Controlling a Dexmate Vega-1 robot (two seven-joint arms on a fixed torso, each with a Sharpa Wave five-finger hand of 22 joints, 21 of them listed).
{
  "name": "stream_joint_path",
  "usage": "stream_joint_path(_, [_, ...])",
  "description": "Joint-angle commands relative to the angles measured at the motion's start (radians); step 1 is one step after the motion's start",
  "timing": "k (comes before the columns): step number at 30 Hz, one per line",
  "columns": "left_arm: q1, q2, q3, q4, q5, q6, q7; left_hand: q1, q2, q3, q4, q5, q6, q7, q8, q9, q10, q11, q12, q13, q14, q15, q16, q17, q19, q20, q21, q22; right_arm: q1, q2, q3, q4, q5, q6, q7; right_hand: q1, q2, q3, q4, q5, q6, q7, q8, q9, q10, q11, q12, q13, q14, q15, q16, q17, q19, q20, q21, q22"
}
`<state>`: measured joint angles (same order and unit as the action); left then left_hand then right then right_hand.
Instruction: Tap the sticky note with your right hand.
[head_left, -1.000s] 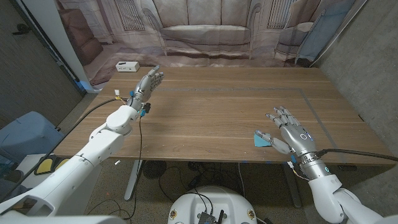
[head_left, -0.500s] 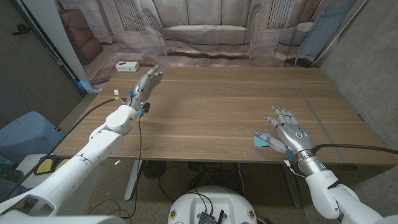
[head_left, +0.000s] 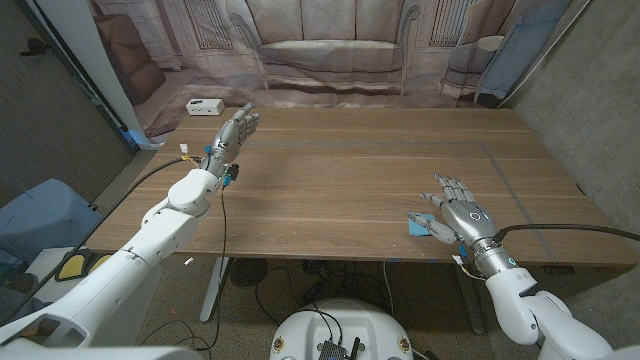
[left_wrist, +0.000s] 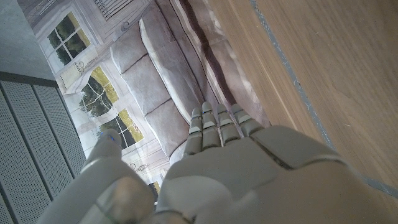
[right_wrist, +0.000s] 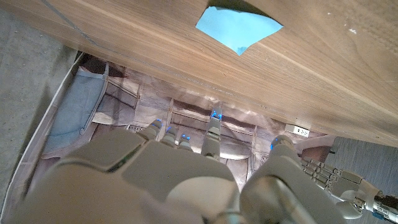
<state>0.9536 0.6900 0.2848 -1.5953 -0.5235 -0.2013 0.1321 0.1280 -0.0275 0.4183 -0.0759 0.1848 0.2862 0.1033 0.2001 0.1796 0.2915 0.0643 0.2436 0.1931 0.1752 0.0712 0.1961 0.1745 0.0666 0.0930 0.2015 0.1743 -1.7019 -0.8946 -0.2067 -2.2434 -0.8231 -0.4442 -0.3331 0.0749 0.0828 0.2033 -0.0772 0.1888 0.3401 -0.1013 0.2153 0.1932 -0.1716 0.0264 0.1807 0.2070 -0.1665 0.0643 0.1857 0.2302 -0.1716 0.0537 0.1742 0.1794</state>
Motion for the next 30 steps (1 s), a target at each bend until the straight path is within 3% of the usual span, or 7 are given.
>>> stream_joint_path(1, [0.000,-0.001,-0.001,0.002,-0.002,0.006,0.004,0.002,0.012,0.002,-0.008,-0.003,0.009,0.002,-0.002,0.001,0.006,0.002,-0.004,0.002,0.010,0.003,-0.003,0.002,0.004,0.007,0.001,0.005,0.066,-0.037,-0.070,0.016,0.040,-0.046,0.020,0.004,0.011,0.011,-0.001,0.005,0.011,0.003,0.005,0.002,-0.096,-0.008,0.004,0.006,-0.244,0.005,0.004,0.002,-0.152,-0.002,0.005,0.004])
stream_joint_path(16, [0.014,0.004,-0.007,-0.010,-0.004,0.015,0.017,0.003,0.016,0.003,-0.011,-0.003,0.015,-0.002,-0.002,0.001,0.010,0.001,-0.005,0.002,0.013,0.004,-0.004,0.002,0.004,0.007,0.000,0.005,0.122,-0.087,-0.129,0.030,0.113,-0.062,0.023,0.011,0.013,0.017,-0.005,0.003,0.053,-0.004,0.016,0.002,-0.099,-0.011,0.012,0.006,-0.247,0.004,0.009,0.001,-0.162,0.000,0.011,0.004])
stream_joint_path(20, [0.013,0.004,-0.007,-0.009,-0.004,0.014,0.016,0.004,0.016,0.003,-0.011,-0.003,0.016,-0.002,-0.002,0.001,0.011,-0.002,-0.006,0.002,0.014,0.003,-0.004,0.002,0.004,0.007,0.000,0.005,0.138,-0.096,-0.144,0.034,0.130,-0.066,0.022,0.015,0.017,0.021,-0.006,0.002,0.065,-0.017,0.019,0.002,-0.098,-0.015,0.014,0.005,-0.247,0.004,0.011,0.000,-0.166,0.000,0.013,0.004])
stream_joint_path(30, [0.011,0.005,-0.007,-0.014,-0.001,0.020,0.020,0.004,0.019,0.004,-0.013,-0.004,0.019,-0.001,-0.002,0.001,0.014,0.000,-0.007,0.002,0.014,0.004,-0.005,0.002,0.004,0.008,-0.001,0.005,0.180,-0.115,-0.188,0.044,0.156,-0.084,0.032,0.024,0.025,0.030,-0.010,0.002,0.070,-0.013,0.016,0.001,-0.096,-0.019,0.018,0.005,-0.246,0.003,0.014,-0.001,-0.159,0.004,0.019,0.004])
